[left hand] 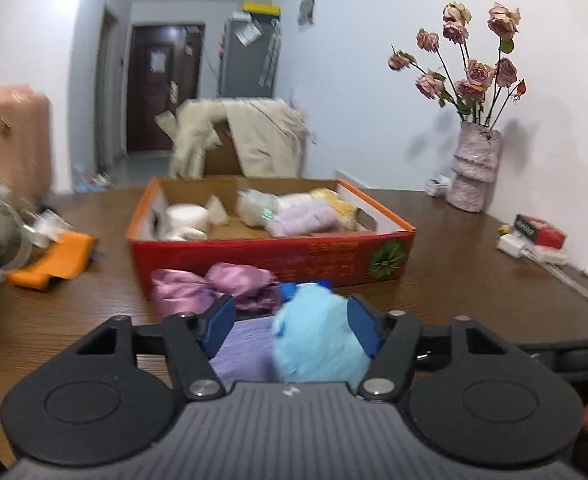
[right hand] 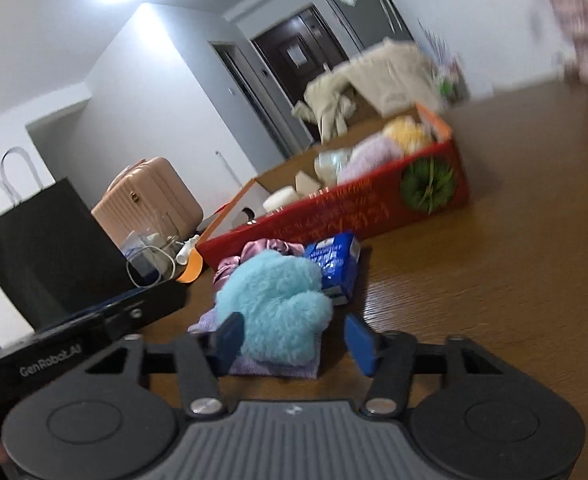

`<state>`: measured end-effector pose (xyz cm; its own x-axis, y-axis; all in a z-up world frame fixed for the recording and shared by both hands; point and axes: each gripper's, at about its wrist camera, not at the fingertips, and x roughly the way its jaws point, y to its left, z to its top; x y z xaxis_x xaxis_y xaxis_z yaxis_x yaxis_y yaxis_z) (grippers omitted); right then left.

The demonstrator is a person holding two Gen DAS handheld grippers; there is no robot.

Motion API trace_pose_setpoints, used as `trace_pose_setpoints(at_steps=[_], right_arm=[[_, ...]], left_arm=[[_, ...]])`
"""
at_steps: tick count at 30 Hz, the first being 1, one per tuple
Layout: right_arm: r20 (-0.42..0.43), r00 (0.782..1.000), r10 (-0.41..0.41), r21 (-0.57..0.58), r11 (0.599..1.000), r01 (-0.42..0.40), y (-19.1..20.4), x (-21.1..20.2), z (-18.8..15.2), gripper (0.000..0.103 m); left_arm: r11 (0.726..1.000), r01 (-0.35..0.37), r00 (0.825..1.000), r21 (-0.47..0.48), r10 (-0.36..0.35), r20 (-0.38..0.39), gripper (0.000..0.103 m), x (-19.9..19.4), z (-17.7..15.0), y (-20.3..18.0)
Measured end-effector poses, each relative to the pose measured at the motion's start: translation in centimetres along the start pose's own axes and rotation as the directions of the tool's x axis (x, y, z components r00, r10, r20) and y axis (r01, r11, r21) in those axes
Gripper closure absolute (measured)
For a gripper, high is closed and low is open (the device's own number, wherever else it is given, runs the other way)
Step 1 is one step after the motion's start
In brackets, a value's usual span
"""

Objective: Organize soft objects
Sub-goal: 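Grasp the light-blue plush toy with both grippers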

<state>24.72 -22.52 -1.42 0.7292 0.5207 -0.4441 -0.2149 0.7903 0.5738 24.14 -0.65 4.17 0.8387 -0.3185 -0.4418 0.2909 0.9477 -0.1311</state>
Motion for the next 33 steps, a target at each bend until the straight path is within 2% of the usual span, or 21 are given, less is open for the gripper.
trace_pose_setpoints(at_steps=[1, 3, 4, 8, 12, 17, 19, 24, 28, 31, 33], right_arm=[[-0.005, 1.0, 0.017, 0.019, 1.0, -0.017, -0.3, 0.7, 0.1, 0.055], [-0.02, 0.999, 0.03, 0.059, 0.998, -0.029, -1.0, 2.1, 0.3, 0.058], [-0.028, 0.999, 0.04, 0.068, 0.997, -0.038, -1.2, 2.6, 0.3, 0.058], [-0.052, 0.994, 0.095, 0.125, 0.988, -0.088, -2.4, 4.1, -0.1, 0.058], [-0.054, 0.991, 0.119, 0.183, 0.977, -0.107, -3.1, 4.5, -0.1, 0.059], [-0.059, 0.99, 0.125, 0.175, 0.978, -0.113, -3.0, 4.7, 0.0, 0.059], [-0.036, 0.991, 0.129, 0.176, 0.977, -0.12, -3.0, 4.3, -0.1, 0.062], [0.012, 0.993, 0.114, 0.13, 0.985, -0.114, -2.1, 2.1, -0.2, 0.073], [0.015, 0.997, 0.081, 0.07, 0.994, -0.082, -0.3, -0.7, -0.4, 0.078], [0.038, 0.995, 0.089, 0.027, 0.996, -0.09, 0.7, -3.0, -0.5, 0.081], [0.027, 0.997, 0.077, -0.001, 0.997, -0.077, 1.2, -3.9, -0.5, 0.082]], left_arm=[[1.0, 0.021, 1.0, -0.023, -0.021, -0.018, 0.044, 1.0, 0.2, 0.3], [0.998, 0.015, 0.998, -0.067, -0.019, -0.065, 0.066, 2.8, 0.3, 0.9], [0.996, 0.016, 0.996, -0.085, -0.023, -0.085, 0.07, 3.4, 0.2, 1.3], [0.983, 0.066, 0.993, -0.17, -0.082, -0.09, 0.069, 4.5, -0.7, 3.2], [0.955, 0.131, 0.985, -0.265, -0.156, -0.074, 0.069, 5.0, -1.4, 5.0], [0.955, 0.148, 0.982, -0.257, -0.173, -0.075, 0.069, 4.9, -1.3, 4.6], [0.955, 0.148, 0.982, -0.258, -0.172, -0.075, 0.069, 4.5, -1.2, 4.2], [0.94, 0.179, 0.978, -0.291, -0.202, -0.053, 0.07, 2.2, -1.5, 3.9], [0.926, 0.211, 0.972, -0.314, -0.232, -0.033, 0.071, -0.8, -2.1, 3.3], [0.917, 0.238, 0.968, -0.321, -0.253, -0.004, 0.072, -3.0, -2.4, 2.6], [0.909, 0.244, 0.963, -0.337, -0.268, -0.025, 0.073, -3.5, -2.9, 2.2]])
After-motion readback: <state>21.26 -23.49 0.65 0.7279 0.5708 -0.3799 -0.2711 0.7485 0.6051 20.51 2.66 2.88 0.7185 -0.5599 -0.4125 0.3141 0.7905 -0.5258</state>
